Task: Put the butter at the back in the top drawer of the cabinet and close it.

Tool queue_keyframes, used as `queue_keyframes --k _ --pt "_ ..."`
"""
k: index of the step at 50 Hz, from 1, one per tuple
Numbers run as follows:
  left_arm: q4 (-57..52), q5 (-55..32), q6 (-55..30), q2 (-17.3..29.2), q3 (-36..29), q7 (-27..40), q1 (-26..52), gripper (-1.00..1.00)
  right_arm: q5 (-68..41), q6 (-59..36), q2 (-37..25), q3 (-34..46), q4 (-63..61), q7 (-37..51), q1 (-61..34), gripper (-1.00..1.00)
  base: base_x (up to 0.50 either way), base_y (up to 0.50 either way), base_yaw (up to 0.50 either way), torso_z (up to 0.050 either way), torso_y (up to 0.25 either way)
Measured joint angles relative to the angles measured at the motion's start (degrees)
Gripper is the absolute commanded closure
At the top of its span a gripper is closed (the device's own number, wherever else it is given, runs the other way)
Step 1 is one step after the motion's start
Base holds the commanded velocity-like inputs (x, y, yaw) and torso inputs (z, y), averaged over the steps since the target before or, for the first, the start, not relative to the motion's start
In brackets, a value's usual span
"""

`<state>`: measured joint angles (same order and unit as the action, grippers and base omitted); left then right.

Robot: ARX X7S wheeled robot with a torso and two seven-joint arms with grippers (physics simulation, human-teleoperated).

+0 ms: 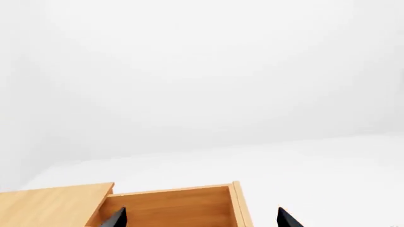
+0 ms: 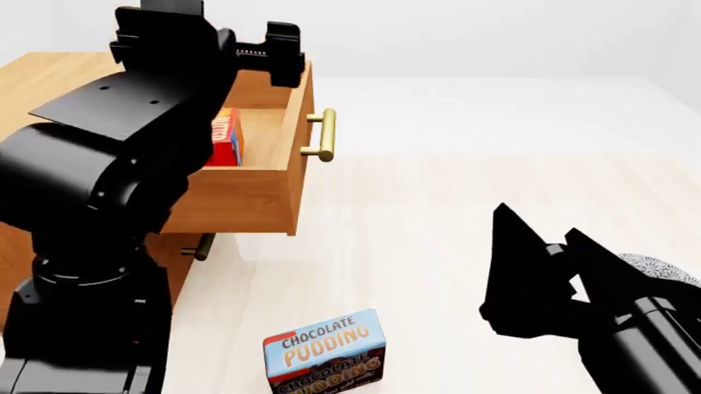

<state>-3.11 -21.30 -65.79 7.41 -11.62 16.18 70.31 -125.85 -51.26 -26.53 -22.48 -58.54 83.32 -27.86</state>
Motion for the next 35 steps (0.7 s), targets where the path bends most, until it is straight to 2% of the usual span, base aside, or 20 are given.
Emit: queue_keyframes --k 12,19,28,35 --pt "-10.52 -3.7 -3.19 -3.73 -2.77 1.79 -2.18 -1.0 -0.39 -0.46 0.25 -0.93 -0.15 -0.48 0.67 -1.0 0.0 0.0 0.0 0.0 0.0" --pt "-15.51 -9.25 -3.9 -5.48 -5.45 6.08 -3.14 -1.0 -0.97 -0.63 0.25 -1.69 -0.33 -0.59 1.03 -1.0 0.0 0.0 0.0 0.0 0.0" --pt "-18.47 -16.17 -0.19 -6.36 -11.77 12.99 -5.83 -1.0 -3.14 -0.87 0.29 -2.97 -0.8 0.65 0.71 -1.0 0.0 0.0 0.0 0.0 0.0" --pt "-18.87 -18.09 4.53 -6.42 -18.53 16.39 -9.19 -1.0 -5.63 -1.52 0.57 -4.55 -0.97 2.23 0.14 -1.0 0.0 0.0 0.0 0.0 0.0"
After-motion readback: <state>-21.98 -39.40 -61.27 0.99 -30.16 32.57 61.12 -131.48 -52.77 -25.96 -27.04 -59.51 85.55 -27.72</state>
